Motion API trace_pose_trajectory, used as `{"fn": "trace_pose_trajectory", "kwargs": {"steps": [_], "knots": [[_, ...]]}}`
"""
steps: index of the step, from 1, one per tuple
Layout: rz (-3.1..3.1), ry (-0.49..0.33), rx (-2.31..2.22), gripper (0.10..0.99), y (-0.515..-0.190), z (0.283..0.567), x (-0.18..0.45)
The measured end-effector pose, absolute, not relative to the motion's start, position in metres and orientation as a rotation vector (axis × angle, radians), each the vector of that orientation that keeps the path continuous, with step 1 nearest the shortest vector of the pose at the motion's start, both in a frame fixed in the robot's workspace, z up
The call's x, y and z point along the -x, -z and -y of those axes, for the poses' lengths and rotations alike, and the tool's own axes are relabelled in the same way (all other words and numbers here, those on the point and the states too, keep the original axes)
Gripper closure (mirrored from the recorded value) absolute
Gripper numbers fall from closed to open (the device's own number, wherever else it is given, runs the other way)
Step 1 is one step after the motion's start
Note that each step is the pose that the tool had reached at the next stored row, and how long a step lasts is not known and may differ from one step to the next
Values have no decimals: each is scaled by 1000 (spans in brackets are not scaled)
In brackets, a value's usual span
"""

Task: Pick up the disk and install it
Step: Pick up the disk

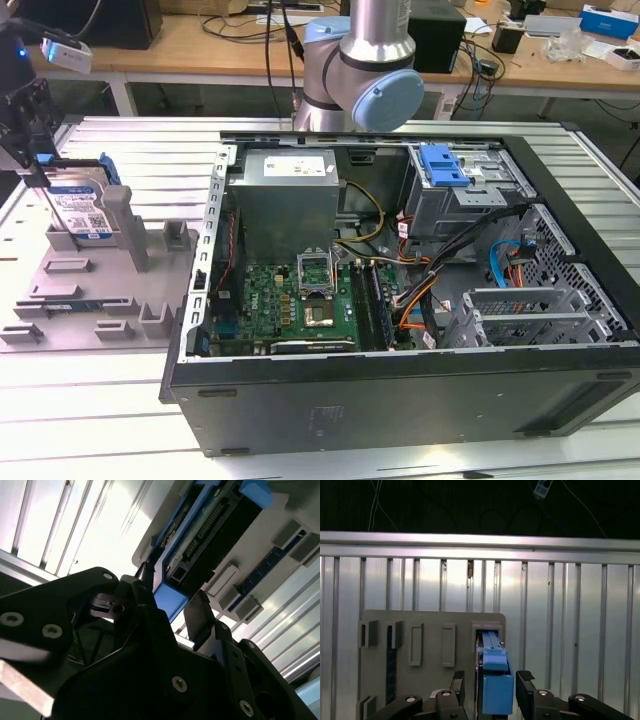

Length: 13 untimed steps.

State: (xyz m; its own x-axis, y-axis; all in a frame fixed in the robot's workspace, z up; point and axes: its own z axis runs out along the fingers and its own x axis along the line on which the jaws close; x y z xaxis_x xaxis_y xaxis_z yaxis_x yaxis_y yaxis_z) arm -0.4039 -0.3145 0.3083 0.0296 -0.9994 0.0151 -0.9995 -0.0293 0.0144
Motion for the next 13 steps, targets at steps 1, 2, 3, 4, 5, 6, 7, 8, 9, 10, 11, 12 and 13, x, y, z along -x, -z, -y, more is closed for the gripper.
{"fn": "trace_pose_trajectory", "kwargs": {"steps": [1, 2, 3, 4, 5, 6, 7, 8, 9, 10, 11, 12, 13], "knots": [[2174, -1, -2239, 624, -308, 314, 404], [2174, -1, -2239, 624, -307, 314, 404], [2174, -1, -2239, 624, -307, 314, 404], [2174, -1, -2239, 694, -306, 314, 404], [2174, -1, -2239, 694, -305, 314, 404], [2174, -1, -2239, 694, -305, 314, 404], [2174, -1, -2239, 694, -304, 314, 404], [2174, -1, -2239, 694, -304, 314, 404], [2174, -1, -2239, 694, -303, 314, 404], [2174, -1, -2239, 694, -303, 314, 404], [2174, -1, -2239, 694, -302, 314, 404], [2174, -1, -2239, 694, -302, 314, 404], [2174, -1, -2239, 694, -301, 314, 404]]}}
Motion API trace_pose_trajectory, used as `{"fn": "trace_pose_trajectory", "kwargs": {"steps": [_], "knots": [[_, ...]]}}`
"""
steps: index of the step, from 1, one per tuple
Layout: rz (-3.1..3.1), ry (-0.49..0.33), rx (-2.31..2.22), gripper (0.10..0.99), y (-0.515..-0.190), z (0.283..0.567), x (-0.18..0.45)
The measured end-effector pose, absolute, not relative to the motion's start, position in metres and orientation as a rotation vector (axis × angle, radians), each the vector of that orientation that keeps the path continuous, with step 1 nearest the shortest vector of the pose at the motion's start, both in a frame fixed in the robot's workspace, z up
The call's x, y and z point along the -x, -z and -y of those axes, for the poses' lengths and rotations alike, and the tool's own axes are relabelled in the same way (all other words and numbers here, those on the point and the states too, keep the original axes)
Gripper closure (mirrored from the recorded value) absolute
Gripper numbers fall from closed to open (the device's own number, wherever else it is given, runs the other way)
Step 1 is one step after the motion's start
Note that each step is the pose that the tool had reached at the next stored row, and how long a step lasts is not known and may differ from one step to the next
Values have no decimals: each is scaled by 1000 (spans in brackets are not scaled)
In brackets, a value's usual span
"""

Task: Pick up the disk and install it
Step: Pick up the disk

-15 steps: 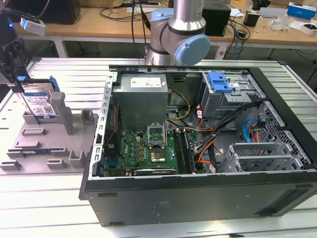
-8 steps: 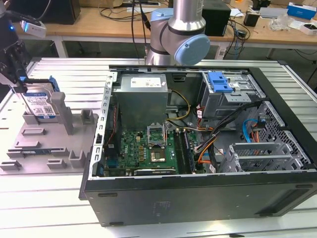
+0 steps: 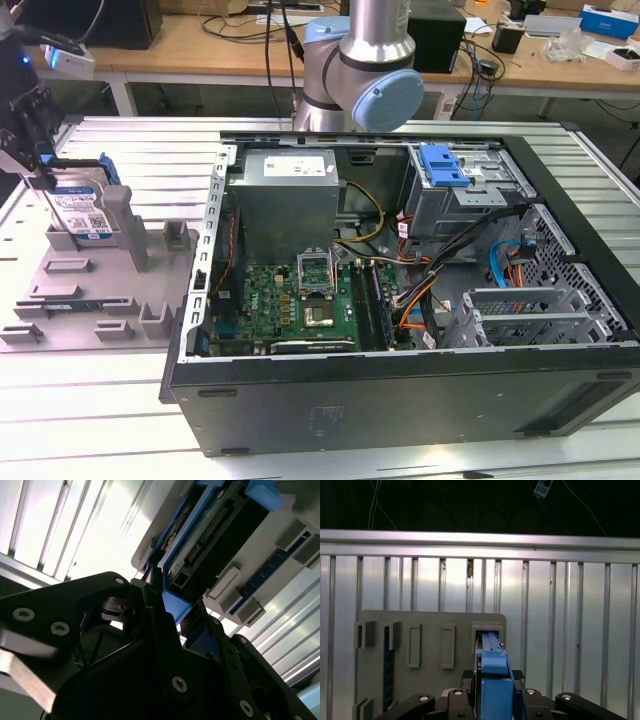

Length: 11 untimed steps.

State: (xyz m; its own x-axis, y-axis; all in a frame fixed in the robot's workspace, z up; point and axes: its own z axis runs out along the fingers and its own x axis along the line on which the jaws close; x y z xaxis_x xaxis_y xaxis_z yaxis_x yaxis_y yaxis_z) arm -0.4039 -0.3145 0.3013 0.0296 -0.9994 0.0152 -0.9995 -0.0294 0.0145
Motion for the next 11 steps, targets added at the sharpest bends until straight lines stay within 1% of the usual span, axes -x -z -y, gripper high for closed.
{"fn": "trace_pose_trajectory", "kwargs": {"steps": [10, 11], "knots": [[2174, -1, -2239, 694, -301, 315, 404], [2174, -1, -2239, 710, -301, 315, 404]]}}
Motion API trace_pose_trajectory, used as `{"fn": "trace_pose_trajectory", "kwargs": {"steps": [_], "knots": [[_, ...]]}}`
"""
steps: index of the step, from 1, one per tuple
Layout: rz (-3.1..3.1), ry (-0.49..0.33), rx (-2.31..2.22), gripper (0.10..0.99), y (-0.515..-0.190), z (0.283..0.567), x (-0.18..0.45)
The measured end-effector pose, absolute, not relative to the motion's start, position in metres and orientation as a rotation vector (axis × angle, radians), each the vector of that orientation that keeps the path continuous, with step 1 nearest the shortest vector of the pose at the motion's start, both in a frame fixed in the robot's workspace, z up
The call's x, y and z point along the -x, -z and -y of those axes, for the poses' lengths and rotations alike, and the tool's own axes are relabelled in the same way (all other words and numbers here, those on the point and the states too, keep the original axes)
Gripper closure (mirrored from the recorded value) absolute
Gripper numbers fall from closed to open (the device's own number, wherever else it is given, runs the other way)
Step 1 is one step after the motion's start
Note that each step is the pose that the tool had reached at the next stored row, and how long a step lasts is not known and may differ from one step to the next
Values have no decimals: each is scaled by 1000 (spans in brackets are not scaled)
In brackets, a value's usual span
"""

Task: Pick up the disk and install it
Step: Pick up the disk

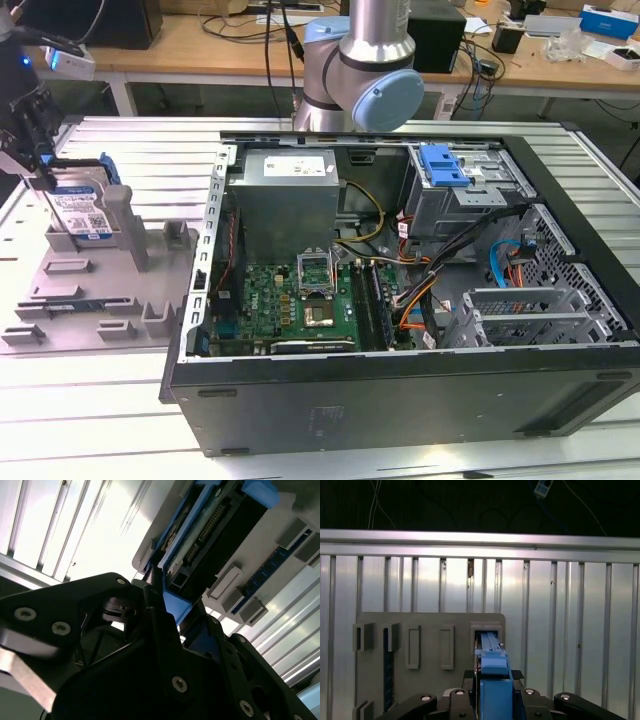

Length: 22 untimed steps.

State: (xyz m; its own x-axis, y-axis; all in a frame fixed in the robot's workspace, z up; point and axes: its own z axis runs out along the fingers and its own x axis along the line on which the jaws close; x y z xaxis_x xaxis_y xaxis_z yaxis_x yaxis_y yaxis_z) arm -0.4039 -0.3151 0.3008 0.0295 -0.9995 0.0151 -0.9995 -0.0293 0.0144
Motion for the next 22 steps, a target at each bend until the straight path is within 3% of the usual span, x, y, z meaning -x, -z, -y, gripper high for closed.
{"fn": "trace_pose_trajectory", "kwargs": {"steps": [15, 22], "knots": [[2174, -1, -2239, 718, -302, 315, 404], [2175, 0, -2240, 718, -330, 315, 404]]}}
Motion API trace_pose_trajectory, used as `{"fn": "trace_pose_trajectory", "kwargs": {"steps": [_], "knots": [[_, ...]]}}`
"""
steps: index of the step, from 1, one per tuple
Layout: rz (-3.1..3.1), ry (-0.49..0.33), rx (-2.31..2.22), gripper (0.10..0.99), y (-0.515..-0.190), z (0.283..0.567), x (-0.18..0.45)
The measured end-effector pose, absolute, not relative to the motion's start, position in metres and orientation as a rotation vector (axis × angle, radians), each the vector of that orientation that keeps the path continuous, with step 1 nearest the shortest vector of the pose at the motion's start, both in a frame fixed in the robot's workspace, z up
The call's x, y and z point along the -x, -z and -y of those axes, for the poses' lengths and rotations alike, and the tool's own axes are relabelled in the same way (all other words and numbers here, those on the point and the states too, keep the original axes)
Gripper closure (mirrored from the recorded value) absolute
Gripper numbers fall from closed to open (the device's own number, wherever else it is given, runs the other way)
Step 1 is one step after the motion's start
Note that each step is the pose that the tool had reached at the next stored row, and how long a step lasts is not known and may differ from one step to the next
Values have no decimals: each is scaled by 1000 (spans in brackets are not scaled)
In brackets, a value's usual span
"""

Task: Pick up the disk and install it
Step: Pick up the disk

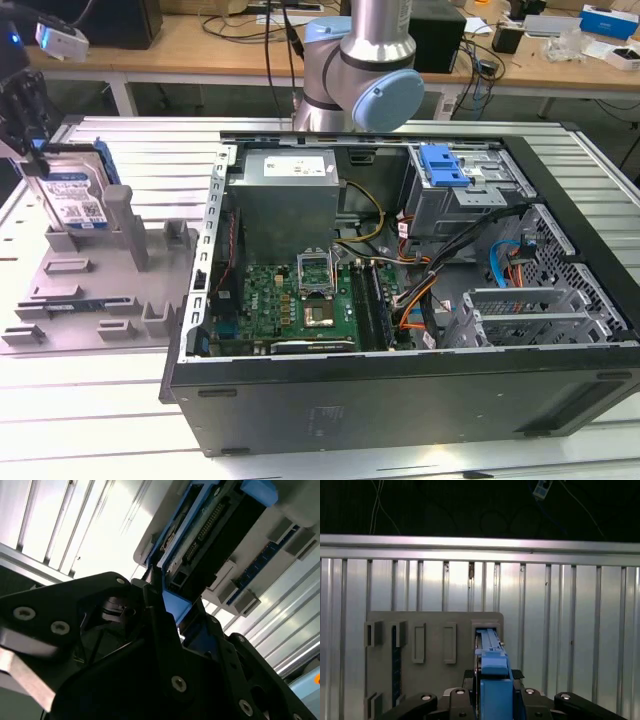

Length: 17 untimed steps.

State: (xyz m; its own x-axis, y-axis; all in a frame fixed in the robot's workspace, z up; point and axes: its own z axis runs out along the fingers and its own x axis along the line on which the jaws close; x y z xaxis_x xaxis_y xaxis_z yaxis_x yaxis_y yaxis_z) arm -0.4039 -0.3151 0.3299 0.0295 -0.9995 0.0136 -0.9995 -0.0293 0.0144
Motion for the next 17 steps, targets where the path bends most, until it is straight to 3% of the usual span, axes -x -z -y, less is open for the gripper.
{"fn": "trace_pose_trajectory", "kwargs": {"steps": [17], "knots": [[2179, 10, -2244, 718, -444, 315, 399]]}}
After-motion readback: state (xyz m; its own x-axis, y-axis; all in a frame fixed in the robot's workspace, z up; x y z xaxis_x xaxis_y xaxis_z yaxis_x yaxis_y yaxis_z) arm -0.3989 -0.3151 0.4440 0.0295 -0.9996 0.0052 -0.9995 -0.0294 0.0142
